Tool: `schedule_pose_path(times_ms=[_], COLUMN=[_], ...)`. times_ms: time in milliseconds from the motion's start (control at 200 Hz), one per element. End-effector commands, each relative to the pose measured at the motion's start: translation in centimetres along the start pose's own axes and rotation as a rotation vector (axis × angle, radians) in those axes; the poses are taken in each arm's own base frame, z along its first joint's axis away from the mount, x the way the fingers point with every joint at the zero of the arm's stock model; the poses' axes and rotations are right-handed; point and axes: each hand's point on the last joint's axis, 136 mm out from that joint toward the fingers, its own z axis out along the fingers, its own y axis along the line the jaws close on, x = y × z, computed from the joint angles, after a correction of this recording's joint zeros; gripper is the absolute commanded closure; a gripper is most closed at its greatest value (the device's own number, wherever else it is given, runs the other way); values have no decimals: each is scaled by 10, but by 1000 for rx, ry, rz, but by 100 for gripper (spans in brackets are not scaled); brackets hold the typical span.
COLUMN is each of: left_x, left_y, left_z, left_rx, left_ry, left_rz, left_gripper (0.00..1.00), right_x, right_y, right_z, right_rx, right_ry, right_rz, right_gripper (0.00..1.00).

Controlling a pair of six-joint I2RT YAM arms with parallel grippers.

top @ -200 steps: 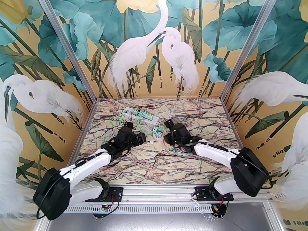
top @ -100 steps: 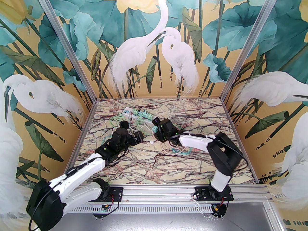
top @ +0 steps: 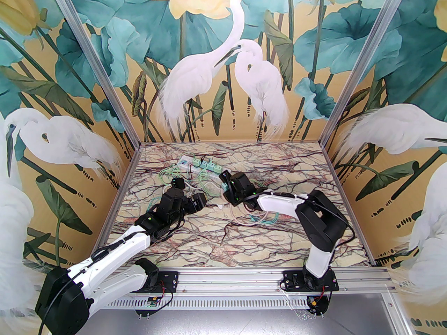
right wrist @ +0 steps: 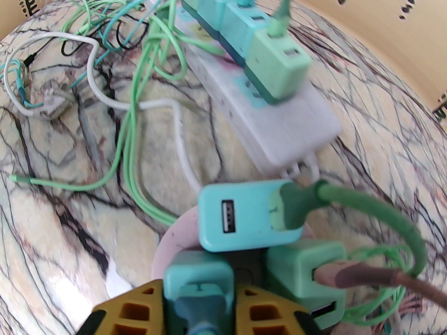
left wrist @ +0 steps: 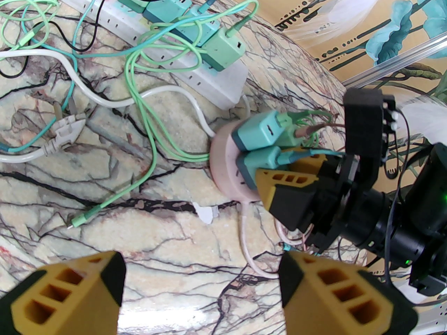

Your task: Pull the plug off the socket

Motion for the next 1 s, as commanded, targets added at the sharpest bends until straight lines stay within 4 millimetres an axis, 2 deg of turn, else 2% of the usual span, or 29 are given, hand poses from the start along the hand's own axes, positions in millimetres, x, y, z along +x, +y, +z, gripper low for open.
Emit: schedule_pose_path(times_ms=[0, 180, 325, 455, 475, 555, 635, 760, 990], left_x=[3, 4, 6, 8, 9, 10, 11, 13, 18], left_y=[8, 7, 6, 6, 5, 4, 2, -3, -15], left_z=[-2, 1, 5, 8, 8, 9, 10, 13, 22], left_rx=[-28, -17, -22, -24, -21, -17, -12, 2, 23], left_ry=[-7, -5, 10, 26, 30, 39, 49, 61, 75], left_rz=[-1, -7, -15, -21, -22, -29, -34, -40, -33], left_gripper=[22, 22, 23, 23, 23, 24, 24, 25, 27], right_x=[9, 30, 47, 45, 44, 40, 38, 33, 42], right_y=[-12, -21, -8, 8, 10, 15, 16, 11, 11], right_z=[-26, -49, -45, -37, -36, -31, -32, -48, -89], right_rx=[77, 125, 117, 117, 111, 99, 104, 115, 79], right_ry=[2, 27, 83, 98, 101, 111, 118, 85, 56], right_rz=[54, 150, 217, 245, 255, 281, 281, 280, 251], right_gripper=[91, 90, 88, 88, 86, 63, 60, 60, 58])
